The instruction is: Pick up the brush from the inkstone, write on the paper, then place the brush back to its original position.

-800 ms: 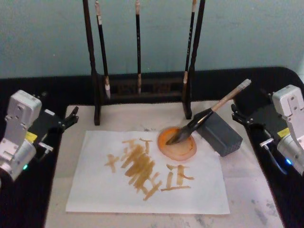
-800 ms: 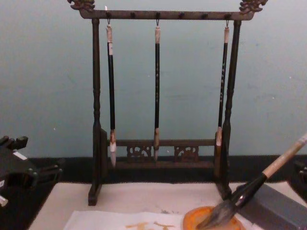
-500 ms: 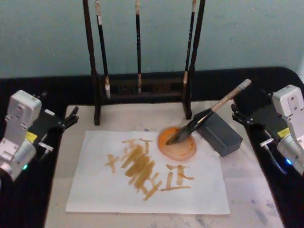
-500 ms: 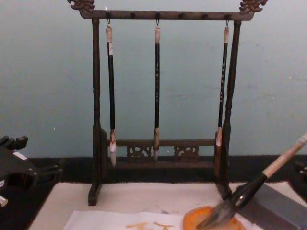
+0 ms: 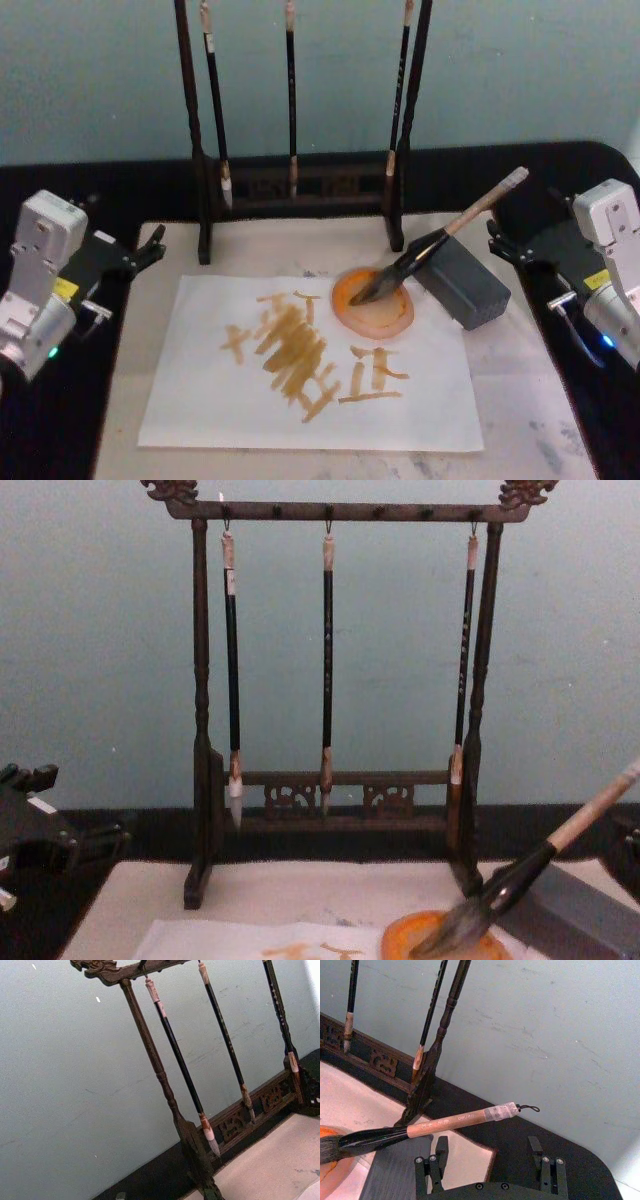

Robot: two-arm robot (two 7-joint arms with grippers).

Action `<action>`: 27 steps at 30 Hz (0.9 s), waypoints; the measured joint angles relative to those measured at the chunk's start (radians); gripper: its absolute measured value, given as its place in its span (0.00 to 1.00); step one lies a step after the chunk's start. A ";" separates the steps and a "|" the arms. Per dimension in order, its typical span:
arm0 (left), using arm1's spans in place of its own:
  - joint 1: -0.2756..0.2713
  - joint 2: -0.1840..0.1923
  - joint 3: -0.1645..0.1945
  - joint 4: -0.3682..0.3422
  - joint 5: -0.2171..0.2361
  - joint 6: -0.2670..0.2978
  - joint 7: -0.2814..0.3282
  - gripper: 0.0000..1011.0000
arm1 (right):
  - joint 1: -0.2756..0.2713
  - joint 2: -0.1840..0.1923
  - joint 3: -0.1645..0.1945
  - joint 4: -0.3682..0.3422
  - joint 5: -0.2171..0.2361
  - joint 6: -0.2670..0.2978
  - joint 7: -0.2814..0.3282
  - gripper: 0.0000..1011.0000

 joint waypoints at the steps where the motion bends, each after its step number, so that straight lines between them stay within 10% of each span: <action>1: 0.000 0.000 0.000 0.000 0.000 0.000 0.000 1.00 | 0.000 0.000 0.000 0.000 0.000 0.000 0.000 0.99; 27: 0.000 0.000 0.000 0.000 0.000 0.000 0.000 1.00 | 0.000 0.000 0.000 0.000 0.000 0.000 0.000 0.99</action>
